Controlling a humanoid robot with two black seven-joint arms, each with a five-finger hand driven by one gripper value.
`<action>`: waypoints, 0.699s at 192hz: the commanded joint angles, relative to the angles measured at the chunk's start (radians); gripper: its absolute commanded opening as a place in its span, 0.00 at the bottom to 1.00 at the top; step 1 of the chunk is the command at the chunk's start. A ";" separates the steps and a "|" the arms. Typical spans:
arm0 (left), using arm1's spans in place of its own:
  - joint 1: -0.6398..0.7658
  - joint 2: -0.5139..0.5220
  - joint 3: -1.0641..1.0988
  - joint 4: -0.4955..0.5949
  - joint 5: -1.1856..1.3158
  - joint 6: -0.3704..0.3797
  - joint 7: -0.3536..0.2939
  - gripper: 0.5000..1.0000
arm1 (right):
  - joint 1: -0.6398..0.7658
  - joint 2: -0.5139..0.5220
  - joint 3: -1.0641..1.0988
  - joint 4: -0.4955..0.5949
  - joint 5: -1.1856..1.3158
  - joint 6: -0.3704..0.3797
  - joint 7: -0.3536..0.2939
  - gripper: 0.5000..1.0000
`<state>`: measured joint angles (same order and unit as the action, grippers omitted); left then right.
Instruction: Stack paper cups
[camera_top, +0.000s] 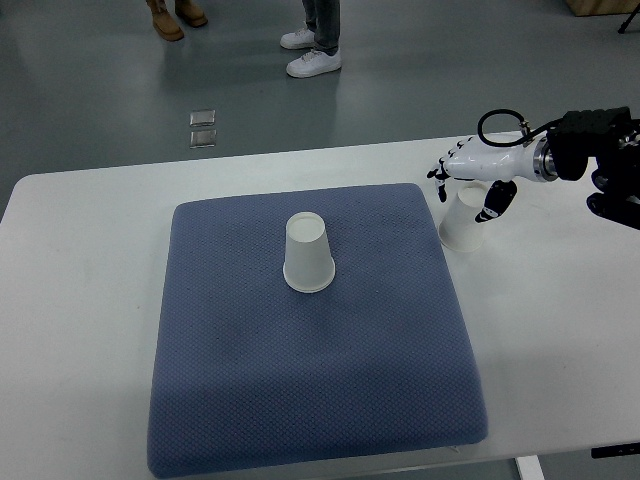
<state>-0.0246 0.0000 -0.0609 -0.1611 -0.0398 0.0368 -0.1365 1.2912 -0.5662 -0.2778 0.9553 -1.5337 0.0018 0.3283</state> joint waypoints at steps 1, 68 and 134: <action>0.000 0.000 0.001 0.000 0.000 0.000 0.000 1.00 | -0.009 0.005 0.000 -0.015 -0.002 -0.011 0.000 0.79; 0.000 0.000 0.000 0.000 0.000 0.000 0.000 1.00 | -0.044 0.043 0.000 -0.078 -0.011 -0.059 0.003 0.80; 0.000 0.000 0.000 0.000 0.000 0.000 0.000 1.00 | -0.086 0.045 0.009 -0.132 0.007 -0.071 0.017 0.80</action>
<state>-0.0245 0.0000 -0.0608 -0.1611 -0.0398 0.0368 -0.1369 1.2229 -0.5219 -0.2710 0.8450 -1.5313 -0.0652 0.3422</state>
